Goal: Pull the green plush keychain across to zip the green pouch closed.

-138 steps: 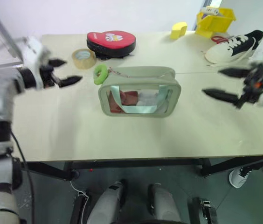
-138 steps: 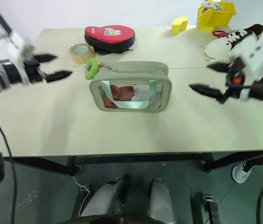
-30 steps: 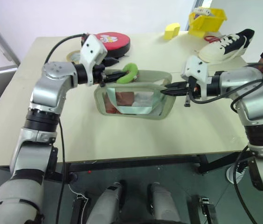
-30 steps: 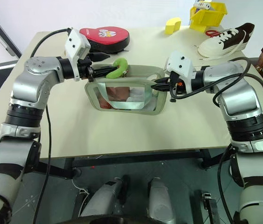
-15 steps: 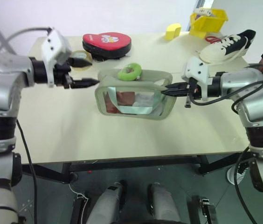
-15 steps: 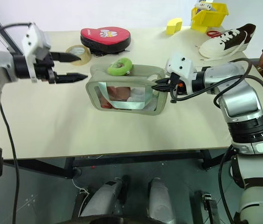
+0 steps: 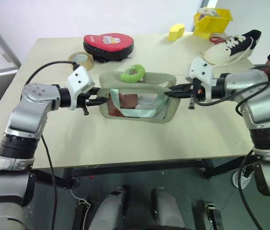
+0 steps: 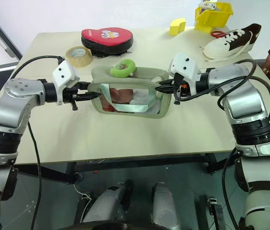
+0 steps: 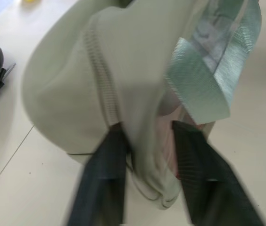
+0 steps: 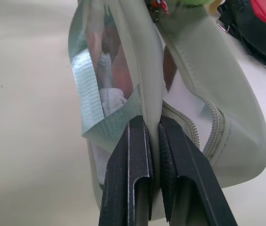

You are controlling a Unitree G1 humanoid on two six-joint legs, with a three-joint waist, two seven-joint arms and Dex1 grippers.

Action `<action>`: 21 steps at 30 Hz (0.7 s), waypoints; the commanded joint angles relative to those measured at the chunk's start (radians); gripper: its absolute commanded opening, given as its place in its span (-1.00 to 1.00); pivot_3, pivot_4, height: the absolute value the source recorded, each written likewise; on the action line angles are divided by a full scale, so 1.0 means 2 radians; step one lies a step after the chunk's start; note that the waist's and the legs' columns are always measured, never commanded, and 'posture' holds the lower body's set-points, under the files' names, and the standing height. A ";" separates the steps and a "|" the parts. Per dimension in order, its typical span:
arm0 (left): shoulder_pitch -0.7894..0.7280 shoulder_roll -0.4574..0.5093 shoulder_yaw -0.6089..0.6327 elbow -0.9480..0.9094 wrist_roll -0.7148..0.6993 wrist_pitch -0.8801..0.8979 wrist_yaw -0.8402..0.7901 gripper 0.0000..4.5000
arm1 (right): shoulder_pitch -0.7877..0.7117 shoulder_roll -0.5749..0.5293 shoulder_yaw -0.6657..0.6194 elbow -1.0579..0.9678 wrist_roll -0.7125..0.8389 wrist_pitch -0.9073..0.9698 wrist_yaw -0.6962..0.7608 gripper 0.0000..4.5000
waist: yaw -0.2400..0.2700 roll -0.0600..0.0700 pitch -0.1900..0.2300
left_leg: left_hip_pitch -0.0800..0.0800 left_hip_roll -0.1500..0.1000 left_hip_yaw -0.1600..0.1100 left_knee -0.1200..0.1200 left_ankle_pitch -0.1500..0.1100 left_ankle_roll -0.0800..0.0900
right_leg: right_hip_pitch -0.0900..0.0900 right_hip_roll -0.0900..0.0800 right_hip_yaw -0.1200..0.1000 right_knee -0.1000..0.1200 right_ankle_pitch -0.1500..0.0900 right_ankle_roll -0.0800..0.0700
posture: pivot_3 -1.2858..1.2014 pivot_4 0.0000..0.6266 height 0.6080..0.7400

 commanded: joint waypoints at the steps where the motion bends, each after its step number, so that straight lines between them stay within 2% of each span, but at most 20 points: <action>1: -0.016 0.001 0.018 -0.012 -0.017 0.004 -0.007 -0.99 | -0.018 0.006 -0.007 0.007 -0.004 -0.010 -0.008 -1.00 | 0.000 0.000 0.000 | 0.000 0.000 0.000 0.000 0.000 0.000 | 0.000 0.000 0.000 0.000 0.000 0.000 | 0.03 -0.52 1.00; 8: -0.018 -0.009 0.011 -0.025 -0.020 0.023 -0.001 -0.99 | -0.027 0.009 -0.012 0.019 -0.005 -0.012 -0.017 -1.00 | 0.001 0.000 0.000 | 0.000 0.000 0.000 0.000 0.000 0.000 | 0.000 0.000 0.000 0.000 0.000 0.000 | 0.03 -0.52 1.00; 11: -0.016 -0.009 0.008 -0.020 -0.010 0.015 0.004 -1.00 | -0.038 -0.005 -0.020 0.020 0.005 -0.005 0.001 -0.48 | 0.001 0.000 0.000 | 0.000 0.000 0.000 0.000 0.000 0.000 | 0.000 0.000 0.000 0.000 0.000 0.000 | 0.03 -0.52 1.00; 13: -0.015 -0.009 0.008 -0.022 -0.010 0.015 0.003 -1.00 | -0.060 -0.019 -0.025 0.022 0.005 -0.005 0.011 -0.06 | 0.001 0.000 0.000 | 0.000 0.000 0.000 0.000 0.000 0.000 | 0.000 0.000 0.000 0.000 0.000 0.000 | 0.03 -0.52 1.00; 17: -0.013 -0.009 0.010 -0.026 -0.012 0.018 0.004 -1.00 | -0.112 -0.025 -0.019 0.026 0.008 0.000 0.027 0.90 | 0.001 0.000 0.000 | 0.000 0.000 0.000 0.000 0.000 0.000 | 0.000 0.000 0.000 0.000 0.000 0.000 | 0.03 -0.52 1.00; 18: -0.012 -0.009 0.010 -0.024 -0.010 0.015 0.006 -1.00 | -0.124 -0.011 -0.020 0.025 0.015 0.008 0.021 0.98 | 0.000 0.000 0.000 | 0.000 0.000 0.000 -0.001 0.000 0.000 | 0.000 0.000 0.000 0.000 0.000 0.000 | 0.03 -0.52 1.00; 21: -0.010 -0.009 0.010 -0.022 -0.008 0.011 0.008 -1.00 | -0.141 0.026 -0.019 0.016 0.027 0.023 0.004 0.98 | -0.002 0.000 0.000 | 0.000 0.000 0.000 -0.001 0.000 0.000 | 0.000 0.000 0.000 0.000 0.000 0.000 | 0.03 -0.52 1.00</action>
